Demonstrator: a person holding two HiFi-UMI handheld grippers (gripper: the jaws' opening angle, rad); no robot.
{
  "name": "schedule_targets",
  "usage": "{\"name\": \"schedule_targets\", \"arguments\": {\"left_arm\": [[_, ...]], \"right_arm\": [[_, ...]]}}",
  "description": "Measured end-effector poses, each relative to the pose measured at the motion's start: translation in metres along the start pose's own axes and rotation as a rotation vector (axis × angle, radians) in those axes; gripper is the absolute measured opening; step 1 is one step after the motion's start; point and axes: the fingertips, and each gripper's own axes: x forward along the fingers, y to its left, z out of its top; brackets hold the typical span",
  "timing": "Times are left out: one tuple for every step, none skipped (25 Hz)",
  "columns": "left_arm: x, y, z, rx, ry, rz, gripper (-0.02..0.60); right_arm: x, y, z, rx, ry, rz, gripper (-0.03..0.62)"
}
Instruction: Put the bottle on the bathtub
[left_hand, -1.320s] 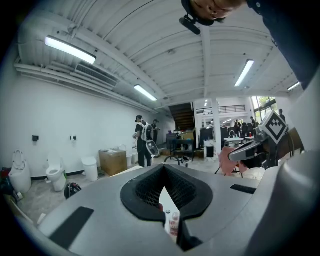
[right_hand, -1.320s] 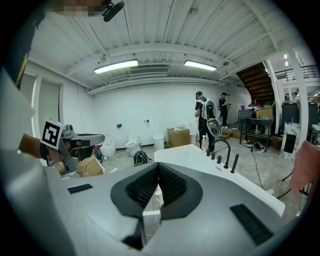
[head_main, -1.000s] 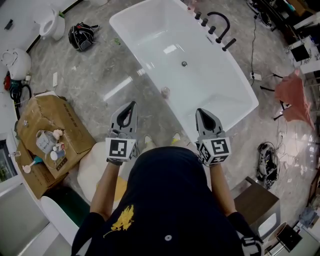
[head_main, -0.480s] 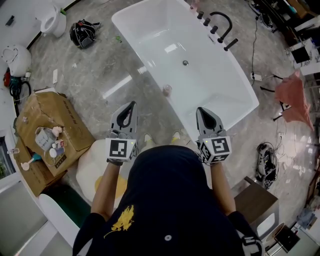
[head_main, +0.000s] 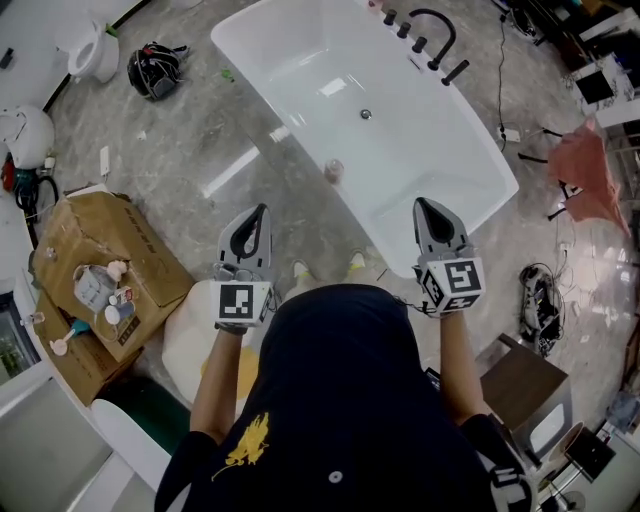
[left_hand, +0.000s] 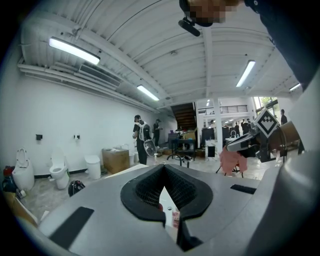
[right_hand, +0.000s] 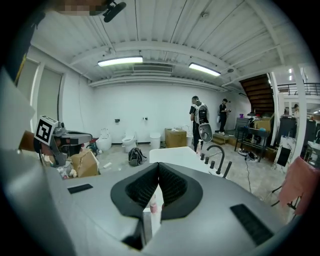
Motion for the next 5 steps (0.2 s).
{"name": "schedule_targets", "arguments": {"left_arm": [[-0.004, 0.004, -0.001, 0.006, -0.004, -0.001, 0.017], [-0.008, 0.011, -0.003, 0.013, -0.006, 0.004, 0.017], [-0.013, 0.02, -0.005, 0.018, -0.008, 0.015, 0.017], [-0.018, 0.03, -0.007, 0.023, -0.01, 0.028, 0.017], [-0.023, 0.041, -0.008, 0.027, -0.012, 0.043, 0.017]], "right_arm": [[0.002, 0.002, 0.002, -0.016, 0.003, 0.004, 0.0], [0.007, 0.004, 0.006, -0.034, 0.004, 0.013, 0.0], [0.013, 0.008, 0.01, -0.054, 0.003, 0.027, 0.001], [0.021, 0.013, 0.014, -0.076, -0.001, 0.043, 0.001], [0.029, 0.018, 0.019, -0.098, -0.004, 0.06, 0.0]]}}
